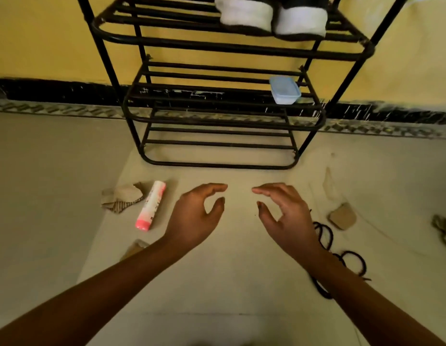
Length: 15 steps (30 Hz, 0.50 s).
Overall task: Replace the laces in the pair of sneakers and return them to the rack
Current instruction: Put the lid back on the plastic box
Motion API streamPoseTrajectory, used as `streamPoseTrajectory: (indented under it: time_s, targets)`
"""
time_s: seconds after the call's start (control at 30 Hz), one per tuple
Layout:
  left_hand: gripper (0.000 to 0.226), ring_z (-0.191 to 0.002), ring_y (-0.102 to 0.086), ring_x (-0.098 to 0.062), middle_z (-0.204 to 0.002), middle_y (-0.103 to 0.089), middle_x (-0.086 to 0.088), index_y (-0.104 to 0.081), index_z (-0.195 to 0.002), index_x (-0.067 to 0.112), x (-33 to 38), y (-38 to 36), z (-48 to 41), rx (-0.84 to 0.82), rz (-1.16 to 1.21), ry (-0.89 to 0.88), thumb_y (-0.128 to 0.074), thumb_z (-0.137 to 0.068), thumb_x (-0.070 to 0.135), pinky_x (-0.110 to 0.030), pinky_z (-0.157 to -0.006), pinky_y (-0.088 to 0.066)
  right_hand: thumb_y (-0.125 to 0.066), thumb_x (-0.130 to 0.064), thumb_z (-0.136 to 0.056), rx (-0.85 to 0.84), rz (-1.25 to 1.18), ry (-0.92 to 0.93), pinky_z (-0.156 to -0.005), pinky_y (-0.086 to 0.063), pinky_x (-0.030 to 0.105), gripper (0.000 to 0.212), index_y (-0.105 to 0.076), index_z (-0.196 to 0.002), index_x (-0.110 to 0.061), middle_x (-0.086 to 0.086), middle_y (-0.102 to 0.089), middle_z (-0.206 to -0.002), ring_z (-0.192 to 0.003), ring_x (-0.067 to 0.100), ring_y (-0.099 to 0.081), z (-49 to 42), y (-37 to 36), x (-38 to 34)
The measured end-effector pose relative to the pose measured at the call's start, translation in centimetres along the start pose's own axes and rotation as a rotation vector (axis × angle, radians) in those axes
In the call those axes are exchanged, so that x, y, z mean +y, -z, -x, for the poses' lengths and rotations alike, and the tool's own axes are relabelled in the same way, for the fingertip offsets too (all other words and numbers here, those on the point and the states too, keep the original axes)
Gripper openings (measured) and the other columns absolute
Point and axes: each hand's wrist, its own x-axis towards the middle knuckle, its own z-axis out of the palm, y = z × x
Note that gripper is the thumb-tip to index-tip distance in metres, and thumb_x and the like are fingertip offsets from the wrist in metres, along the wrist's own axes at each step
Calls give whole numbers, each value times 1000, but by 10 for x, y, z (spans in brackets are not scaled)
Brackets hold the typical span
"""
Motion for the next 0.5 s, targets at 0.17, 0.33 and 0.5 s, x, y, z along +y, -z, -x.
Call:
streamPoseTrajectory:
  time_s: [0.17, 0.33, 0.5]
  targets:
    - [29, -110, -57, 0, -117, -64, 16, -65, -115, 26, 1, -18, -6, -50, -36, -21, -57, -87, 25, -14, -96, -40, -50, -24, -83, 20, 17, -90, -88, -39, 12, 31, -68, -108, -17, -4, -64, -103, -99, 9, -54, 9, -2, 21]
    - [30, -102, -60, -5, -120, -63, 12, -63, -119, 23, 24, -19, -53, -42, -101, -108, -59, -89, 18, -16, -92, -40, -52, -20, -84, 114, -2, -104, -90, -40, 13, 30, -67, -110, -16, -3, -64, -105, -101, 10, -56, -33, 6, 40]
    - [31, -115, -56, -10, -123, -63, 4, -62, -121, 19, 50, -23, -134, -12, -176, -206, -55, -90, 17, -17, -93, -38, -55, -13, -82, 231, -25, -125, -81, -45, 23, 30, -68, -109, -13, 3, -65, -104, -96, 13, -57, -98, 13, 68]
